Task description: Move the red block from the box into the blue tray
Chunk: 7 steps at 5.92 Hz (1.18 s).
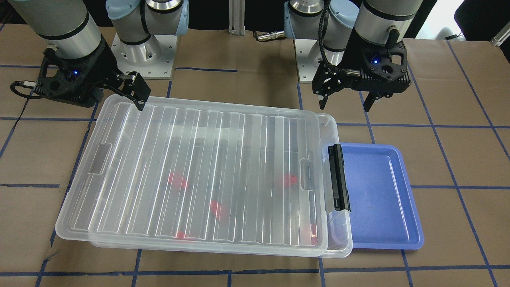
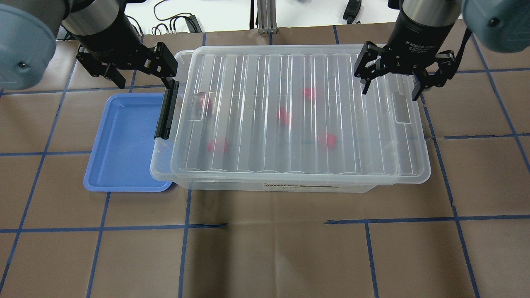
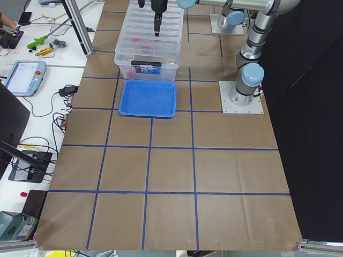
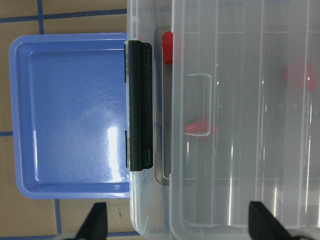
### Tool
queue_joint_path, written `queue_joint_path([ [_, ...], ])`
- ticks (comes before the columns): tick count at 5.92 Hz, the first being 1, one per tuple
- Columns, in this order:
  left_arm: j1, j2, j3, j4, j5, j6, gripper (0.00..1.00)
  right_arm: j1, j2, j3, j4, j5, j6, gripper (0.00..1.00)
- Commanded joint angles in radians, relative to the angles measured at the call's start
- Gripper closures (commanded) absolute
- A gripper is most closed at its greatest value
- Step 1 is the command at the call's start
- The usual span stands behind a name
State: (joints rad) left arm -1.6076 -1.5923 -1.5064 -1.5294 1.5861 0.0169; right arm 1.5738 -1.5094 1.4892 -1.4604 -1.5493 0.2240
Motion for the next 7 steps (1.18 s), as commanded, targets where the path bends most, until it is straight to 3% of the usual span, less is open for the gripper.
queue_joint_path([
  [1,0.000,0.000,0.000,0.000,0.003,0.002,0.02,-0.015,0.000,0.006,0.000,-0.002,-0.015,0.00],
  [4,0.002,0.000,0.000,0.000,0.000,0.002,0.02,-0.046,0.009,0.014,-0.008,0.000,-0.038,0.00],
  [5,0.003,-0.002,0.000,0.000,-0.006,0.002,0.02,-0.116,0.024,0.055,-0.030,0.003,-0.132,0.00],
  [7,0.003,-0.002,0.000,0.002,-0.006,0.002,0.02,-0.239,0.025,0.194,-0.202,0.001,-0.282,0.00],
])
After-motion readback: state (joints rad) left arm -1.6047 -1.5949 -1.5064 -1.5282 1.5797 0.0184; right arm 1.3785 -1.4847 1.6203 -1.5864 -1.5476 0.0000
